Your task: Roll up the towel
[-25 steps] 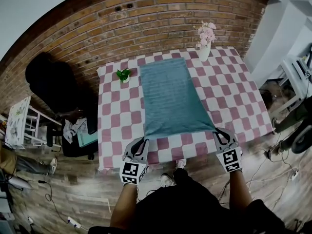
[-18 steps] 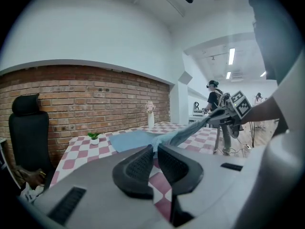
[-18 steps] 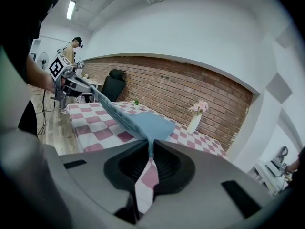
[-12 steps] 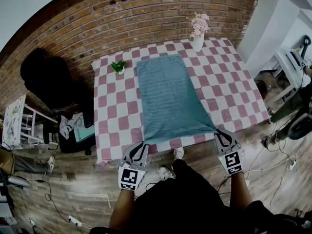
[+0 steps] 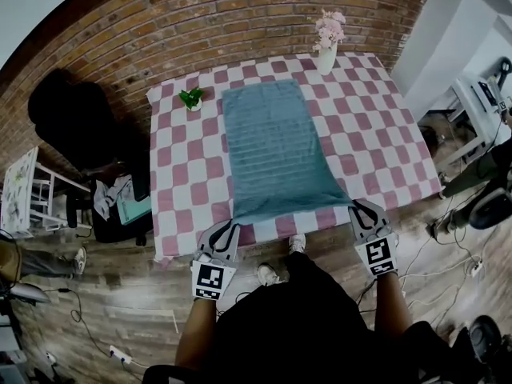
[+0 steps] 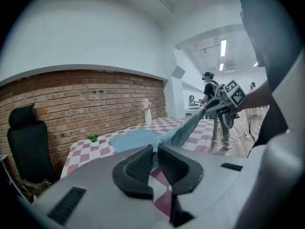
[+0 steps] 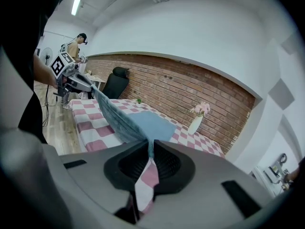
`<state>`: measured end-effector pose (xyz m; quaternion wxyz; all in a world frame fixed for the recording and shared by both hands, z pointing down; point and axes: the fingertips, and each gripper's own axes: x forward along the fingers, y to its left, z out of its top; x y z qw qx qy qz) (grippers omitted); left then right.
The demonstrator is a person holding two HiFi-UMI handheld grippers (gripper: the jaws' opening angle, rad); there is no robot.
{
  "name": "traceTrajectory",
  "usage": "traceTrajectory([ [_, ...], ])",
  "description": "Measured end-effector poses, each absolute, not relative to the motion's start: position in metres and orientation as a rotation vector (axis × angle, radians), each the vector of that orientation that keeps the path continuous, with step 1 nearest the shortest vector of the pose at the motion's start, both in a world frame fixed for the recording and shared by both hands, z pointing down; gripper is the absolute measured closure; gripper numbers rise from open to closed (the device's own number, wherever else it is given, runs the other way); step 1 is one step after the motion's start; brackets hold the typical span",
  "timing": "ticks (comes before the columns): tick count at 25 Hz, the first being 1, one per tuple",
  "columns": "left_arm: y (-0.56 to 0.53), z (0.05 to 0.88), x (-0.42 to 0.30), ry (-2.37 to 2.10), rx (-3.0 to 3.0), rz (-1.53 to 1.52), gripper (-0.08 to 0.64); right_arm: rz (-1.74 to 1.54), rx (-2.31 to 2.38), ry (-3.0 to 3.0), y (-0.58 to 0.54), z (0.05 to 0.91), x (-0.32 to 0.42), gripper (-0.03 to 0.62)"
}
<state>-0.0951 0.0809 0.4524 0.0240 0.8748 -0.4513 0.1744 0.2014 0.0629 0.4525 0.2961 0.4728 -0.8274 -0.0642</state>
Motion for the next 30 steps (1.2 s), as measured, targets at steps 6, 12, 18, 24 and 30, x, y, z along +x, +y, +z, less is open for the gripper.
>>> traceTrajectory([
  [6, 0.041, 0.446, -0.094, -1.481, 2.673, 0.543, 0.529, -0.216, 1.249, -2.232, 0.018, 0.449, 0.203, 0.563],
  [12, -0.002, 0.449, -0.102, -1.544, 2.625, 0.599, 0.528, -0.245, 1.217, -2.261, -0.029, 0.449, 0.194, 0.563],
  [18, -0.042, 0.454, -0.102, -1.606, 2.569, 0.687, 0.529, -0.265, 1.145, -2.294, -0.078, 0.457, 0.193, 0.563],
  [24, -0.087, 0.464, -0.104, -1.669, 2.512, 0.769, 0.528, -0.3, 1.081, -2.346, -0.134, 0.463, 0.189, 0.563],
  [30, -0.143, 0.465, -0.111, -1.724, 2.47, 0.807, 0.528, -0.342, 1.031, -2.342, -0.193, 0.473, 0.186, 0.563],
])
